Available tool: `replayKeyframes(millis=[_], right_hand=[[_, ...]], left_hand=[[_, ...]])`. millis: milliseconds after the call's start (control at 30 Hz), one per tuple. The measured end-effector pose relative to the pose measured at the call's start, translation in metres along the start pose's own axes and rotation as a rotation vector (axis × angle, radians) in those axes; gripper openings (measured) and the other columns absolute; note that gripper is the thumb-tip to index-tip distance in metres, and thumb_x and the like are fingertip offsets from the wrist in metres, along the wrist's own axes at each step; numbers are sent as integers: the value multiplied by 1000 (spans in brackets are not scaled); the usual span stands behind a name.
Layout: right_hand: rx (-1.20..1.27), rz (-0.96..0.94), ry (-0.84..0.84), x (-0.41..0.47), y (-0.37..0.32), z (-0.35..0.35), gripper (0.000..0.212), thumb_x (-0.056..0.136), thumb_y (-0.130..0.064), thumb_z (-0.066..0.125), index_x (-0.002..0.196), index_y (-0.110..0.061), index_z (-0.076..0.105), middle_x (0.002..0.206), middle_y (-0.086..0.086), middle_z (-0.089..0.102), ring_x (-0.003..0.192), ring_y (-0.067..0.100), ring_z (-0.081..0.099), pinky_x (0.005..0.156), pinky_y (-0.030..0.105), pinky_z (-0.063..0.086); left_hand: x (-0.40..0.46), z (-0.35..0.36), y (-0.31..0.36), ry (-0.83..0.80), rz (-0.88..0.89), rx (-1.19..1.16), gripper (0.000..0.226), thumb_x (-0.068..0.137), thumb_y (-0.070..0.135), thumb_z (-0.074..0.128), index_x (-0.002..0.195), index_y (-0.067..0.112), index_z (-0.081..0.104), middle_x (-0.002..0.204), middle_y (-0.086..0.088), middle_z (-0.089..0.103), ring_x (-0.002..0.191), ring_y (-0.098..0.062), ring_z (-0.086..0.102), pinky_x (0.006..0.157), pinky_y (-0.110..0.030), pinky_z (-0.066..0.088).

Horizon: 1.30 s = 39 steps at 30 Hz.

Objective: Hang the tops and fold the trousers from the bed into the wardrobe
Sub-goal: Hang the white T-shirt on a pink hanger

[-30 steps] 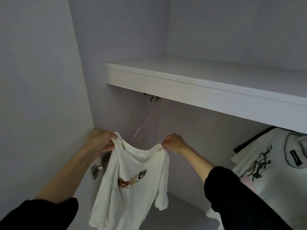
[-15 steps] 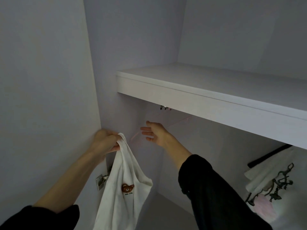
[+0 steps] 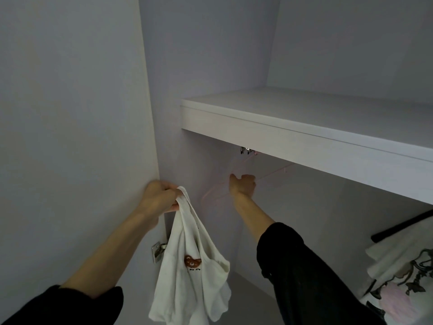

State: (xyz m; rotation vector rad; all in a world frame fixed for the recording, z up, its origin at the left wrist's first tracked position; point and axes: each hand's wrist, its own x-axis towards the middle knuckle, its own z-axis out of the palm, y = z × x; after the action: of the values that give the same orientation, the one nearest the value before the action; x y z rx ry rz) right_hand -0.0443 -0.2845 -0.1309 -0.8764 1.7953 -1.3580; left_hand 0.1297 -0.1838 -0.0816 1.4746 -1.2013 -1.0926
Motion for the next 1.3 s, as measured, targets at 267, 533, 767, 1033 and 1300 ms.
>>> replayKeyframes(millis=[267, 533, 767, 1033, 1300], right_hand=[[476, 284, -410, -3, -10, 2, 12, 96, -19, 51, 100, -9, 53, 93, 5, 57, 90, 20, 55, 83, 35, 46], [164, 247, -282, 7, -10, 19, 54, 92, -24, 53, 141, -12, 35, 144, 9, 32, 116, 26, 42, 75, 33, 46], [61, 284, -106, 29, 4, 22, 55, 91, -21, 52, 140, -7, 31, 143, 11, 34, 128, 28, 38, 106, 39, 38], [106, 161, -111, 28, 4, 8, 71, 90, -35, 59, 147, -13, 24, 149, 12, 26, 133, 31, 33, 103, 42, 37], [569, 178, -352, 19, -14, 17, 8, 99, -19, 44, 101, -13, 47, 75, 6, 55, 68, 16, 55, 71, 31, 47]], left_hand=[[0, 0, 0, 3, -10, 18, 19, 85, -10, 52, 72, 0, 60, 71, -14, 61, 65, -19, 61, 49, -16, 53], [1, -3, 0, 5, -21, 39, 16, 83, -9, 53, 74, 0, 61, 73, -14, 62, 68, -20, 62, 52, -17, 54], [0, -3, 0, -13, -19, 37, 19, 84, -10, 52, 71, 2, 60, 72, -14, 61, 66, -20, 60, 51, -16, 54], [5, -4, -3, -14, -34, 58, 13, 82, -9, 54, 76, 0, 63, 78, -17, 64, 70, -21, 63, 60, -22, 56], [5, -3, -4, -15, -20, 69, 13, 82, -9, 54, 76, -2, 63, 79, -18, 64, 75, -25, 64, 68, -27, 56]])
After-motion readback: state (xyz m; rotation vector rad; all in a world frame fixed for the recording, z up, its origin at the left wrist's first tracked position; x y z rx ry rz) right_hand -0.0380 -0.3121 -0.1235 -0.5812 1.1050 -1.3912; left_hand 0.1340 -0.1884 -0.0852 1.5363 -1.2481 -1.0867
